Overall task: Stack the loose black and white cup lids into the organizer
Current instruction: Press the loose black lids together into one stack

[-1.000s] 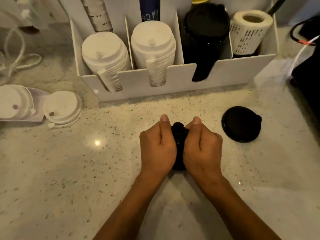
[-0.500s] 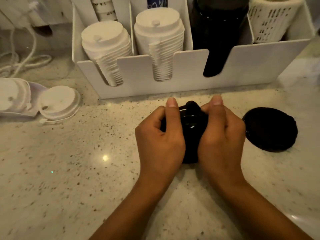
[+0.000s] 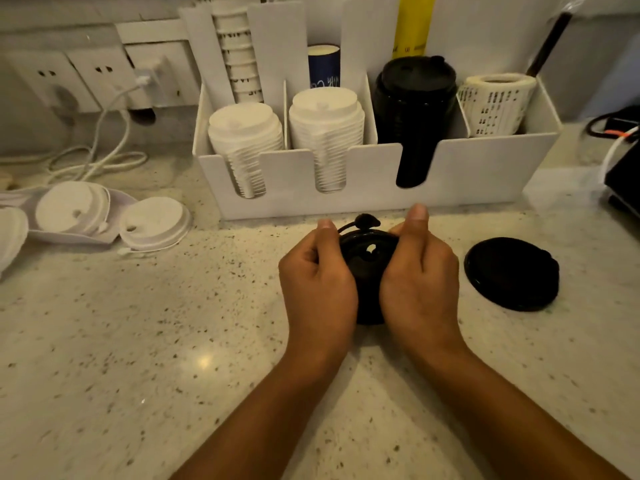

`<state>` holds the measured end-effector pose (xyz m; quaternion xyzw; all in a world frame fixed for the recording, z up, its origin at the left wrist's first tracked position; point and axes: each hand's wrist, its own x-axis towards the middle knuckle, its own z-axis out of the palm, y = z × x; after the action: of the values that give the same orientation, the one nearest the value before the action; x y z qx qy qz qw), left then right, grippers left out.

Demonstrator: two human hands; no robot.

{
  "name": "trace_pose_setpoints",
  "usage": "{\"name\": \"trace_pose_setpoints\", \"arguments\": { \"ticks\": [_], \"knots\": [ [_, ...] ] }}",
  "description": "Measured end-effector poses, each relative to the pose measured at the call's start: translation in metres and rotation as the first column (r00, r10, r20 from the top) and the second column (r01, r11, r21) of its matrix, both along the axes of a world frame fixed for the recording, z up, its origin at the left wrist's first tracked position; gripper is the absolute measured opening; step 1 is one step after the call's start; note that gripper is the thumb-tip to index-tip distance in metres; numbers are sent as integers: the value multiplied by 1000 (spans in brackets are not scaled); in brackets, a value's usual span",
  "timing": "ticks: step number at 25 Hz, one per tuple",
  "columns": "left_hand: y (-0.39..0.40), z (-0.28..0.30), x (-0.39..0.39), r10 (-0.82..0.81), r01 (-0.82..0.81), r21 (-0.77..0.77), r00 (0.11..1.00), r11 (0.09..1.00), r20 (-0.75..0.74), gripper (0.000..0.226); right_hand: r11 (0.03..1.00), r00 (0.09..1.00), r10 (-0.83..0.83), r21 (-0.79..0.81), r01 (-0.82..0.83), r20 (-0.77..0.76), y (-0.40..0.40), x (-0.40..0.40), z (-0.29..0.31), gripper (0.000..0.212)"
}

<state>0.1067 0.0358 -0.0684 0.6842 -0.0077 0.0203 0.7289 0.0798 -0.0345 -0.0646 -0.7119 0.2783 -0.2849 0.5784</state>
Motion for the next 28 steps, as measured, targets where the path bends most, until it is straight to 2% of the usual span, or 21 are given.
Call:
{"name": "trace_pose_setpoints", "arguments": {
  "ticks": [3,5,7,9,13,16,18,23,28],
  "knots": [
    [-2,0,-8,-38,39,-59,999,998,11,42,993,997,-75,88,77,-32,-6,0,4,58],
    [-5,1,-14,-61,60,17,996,998,72,44,986,996,-84,143,87,-27,-8,-1,3,60],
    [-5,1,-15,-53,26,139,979,990,197,46,977,998,-69,201,66,7,-3,-3,2,60],
    [-3,3,-11,-45,-1,185,969,983,244,45,977,998,-56,208,48,36,0,-3,0,58],
    [1,-1,-3,-54,28,175,988,984,145,55,999,999,-29,25,28,38,-3,1,-2,55],
    [7,-1,0,-190,188,96,982,978,17,53,999,998,-16,-34,18,59,-5,1,-5,49],
    [11,1,2,-290,290,13,957,957,-17,51,997,997,-9,-75,15,78,-6,1,-5,46],
    [17,1,7,-422,418,-98,906,903,-26,43,997,994,-10,-72,18,113,-7,1,-8,46],
    [17,-2,9,-448,443,-101,894,891,-28,37,999,995,0,-49,5,102,-9,2,-12,48]
  ]
}}
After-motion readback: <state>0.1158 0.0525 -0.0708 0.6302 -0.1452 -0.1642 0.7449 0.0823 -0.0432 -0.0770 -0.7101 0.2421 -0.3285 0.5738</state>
